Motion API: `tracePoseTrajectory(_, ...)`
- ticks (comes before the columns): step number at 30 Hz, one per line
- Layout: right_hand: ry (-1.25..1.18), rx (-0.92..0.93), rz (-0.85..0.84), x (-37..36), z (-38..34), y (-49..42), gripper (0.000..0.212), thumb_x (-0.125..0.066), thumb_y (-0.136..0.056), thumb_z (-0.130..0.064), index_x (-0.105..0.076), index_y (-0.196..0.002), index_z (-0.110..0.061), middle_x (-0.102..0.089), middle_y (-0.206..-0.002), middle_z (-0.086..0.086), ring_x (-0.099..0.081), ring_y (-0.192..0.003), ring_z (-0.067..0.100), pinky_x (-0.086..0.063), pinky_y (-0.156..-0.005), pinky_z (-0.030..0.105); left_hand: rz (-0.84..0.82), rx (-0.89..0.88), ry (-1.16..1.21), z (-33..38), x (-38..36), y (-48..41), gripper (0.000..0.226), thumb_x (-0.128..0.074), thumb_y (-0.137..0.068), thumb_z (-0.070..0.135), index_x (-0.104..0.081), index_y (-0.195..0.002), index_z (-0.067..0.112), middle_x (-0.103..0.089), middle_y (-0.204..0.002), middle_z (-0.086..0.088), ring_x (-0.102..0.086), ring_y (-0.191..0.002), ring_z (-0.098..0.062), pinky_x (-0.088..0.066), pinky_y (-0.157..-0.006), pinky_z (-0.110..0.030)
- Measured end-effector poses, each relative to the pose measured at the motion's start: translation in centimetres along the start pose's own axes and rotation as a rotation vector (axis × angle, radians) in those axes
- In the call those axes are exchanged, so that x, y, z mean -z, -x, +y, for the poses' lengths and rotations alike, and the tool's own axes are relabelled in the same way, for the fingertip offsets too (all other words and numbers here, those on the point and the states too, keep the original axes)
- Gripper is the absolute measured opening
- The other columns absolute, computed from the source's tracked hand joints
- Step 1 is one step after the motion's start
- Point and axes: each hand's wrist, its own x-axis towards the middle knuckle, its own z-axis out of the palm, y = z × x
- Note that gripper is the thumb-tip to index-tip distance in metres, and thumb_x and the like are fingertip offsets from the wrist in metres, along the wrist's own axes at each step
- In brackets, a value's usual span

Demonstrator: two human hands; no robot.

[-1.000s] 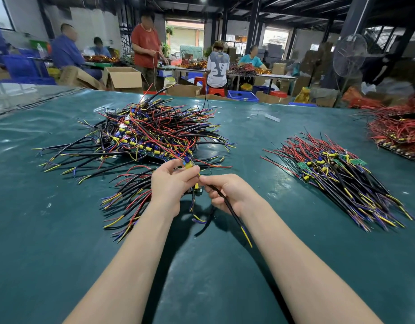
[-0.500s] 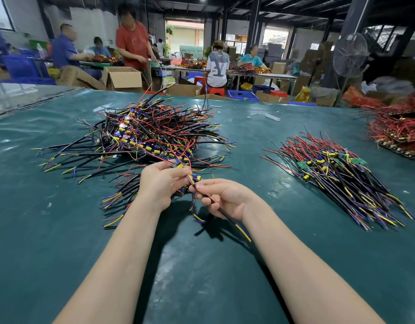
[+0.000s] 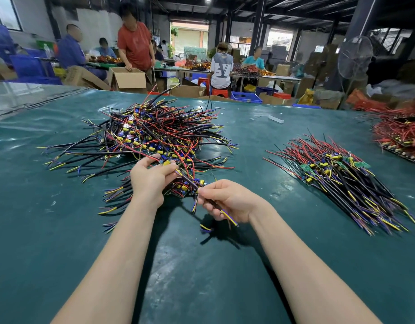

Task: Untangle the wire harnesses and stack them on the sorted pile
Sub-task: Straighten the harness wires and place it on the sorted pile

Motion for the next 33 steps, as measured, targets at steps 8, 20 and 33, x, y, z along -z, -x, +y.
tracePoseTrajectory(8, 0.044, 0.040, -0.181, 0.7, 0.2, 0.2, 0.026, -0.038, -0.096, -0.009, -0.057, -0.077, -0.008, -0.046, -0.045, -0.008, -0.040, -0.036, 0.001, -0.027, -0.036, 0.010, 0.053, -0.051, -0.029, -0.1, 0.8, -0.8, 0.040, -0.060, -0.076, -0.018, -0.047, -0.104, 0.007, -0.061, -0.074, -0.013, -0.062, -0.066, -0.016, -0.051, -0.047, -0.017)
tracePoseTrajectory(20, 0.369, -0.161, -0.024, 2.6, -0.1, 1.2, 0.023, -0.049, -0.093, -0.009, -0.060, -0.073, -0.006, -0.043, -0.033, -0.005, -0.030, -0.024, 0.003, -0.017, -0.031, 0.009, 0.184, -0.090, 0.060, -0.4, 0.6, -1.2, 0.036, -0.062, -0.077, -0.015, -0.048, -0.082, 0.017, -0.058, -0.079, -0.010, -0.061, -0.069, -0.013, -0.049, -0.046, -0.013)
tracePoseTrajectory(33, -0.019, -0.070, -0.020, 4.1, 0.0, 2.0, 0.034, -0.035, -0.096, -0.026, -0.038, -0.064, -0.016, -0.033, -0.050, -0.010, -0.024, -0.036, 0.001, -0.016, -0.033, 0.009, 0.258, -0.078, 0.169, 0.3, 0.8, -1.2, 0.035, -0.060, -0.080, -0.014, -0.044, -0.079, 0.017, -0.059, -0.078, -0.010, -0.061, -0.070, -0.012, -0.051, -0.048, -0.014)
